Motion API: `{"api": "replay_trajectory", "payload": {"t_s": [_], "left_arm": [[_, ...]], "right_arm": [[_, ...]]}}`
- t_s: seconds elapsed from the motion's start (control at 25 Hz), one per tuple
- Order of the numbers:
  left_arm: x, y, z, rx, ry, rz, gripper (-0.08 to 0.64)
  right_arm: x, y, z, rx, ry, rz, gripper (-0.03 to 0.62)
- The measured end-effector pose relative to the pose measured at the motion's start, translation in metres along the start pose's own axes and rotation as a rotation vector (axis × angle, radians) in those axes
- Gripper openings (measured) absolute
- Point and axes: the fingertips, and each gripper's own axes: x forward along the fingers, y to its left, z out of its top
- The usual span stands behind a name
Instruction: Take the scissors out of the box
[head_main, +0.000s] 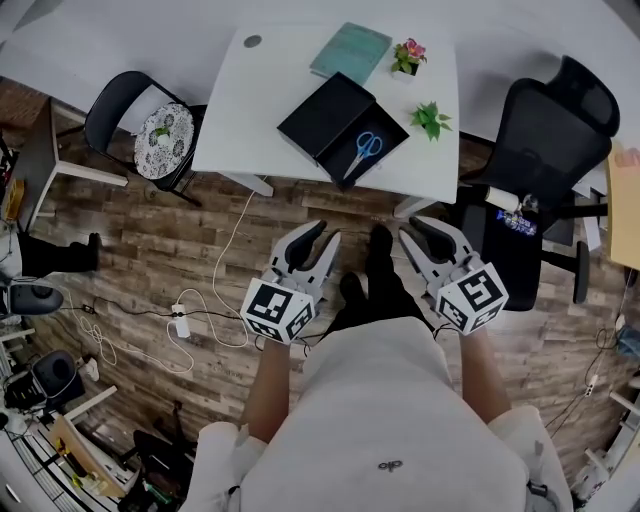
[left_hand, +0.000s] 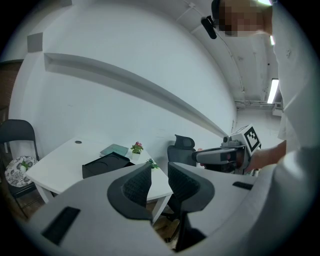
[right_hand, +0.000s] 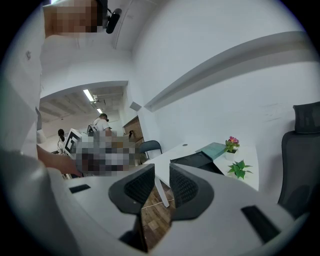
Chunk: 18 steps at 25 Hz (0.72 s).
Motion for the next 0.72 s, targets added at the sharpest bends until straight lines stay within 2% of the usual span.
{"api": "replay_trajectory", "payload": {"t_s": [0.32, 0.72], "left_arm": [[0.032, 0.014, 0.013, 0.011, 0.011, 0.024, 0.11], [0.099, 0.034, 0.037, 0.025, 0.029, 0.061, 0.11]], "right_arm": [[0.02, -0.031, 0.015, 0.006, -0.014, 0.03, 0.097], [0.05, -0.098, 0.045, -0.003, -0.029, 0.079, 0.096]]}}
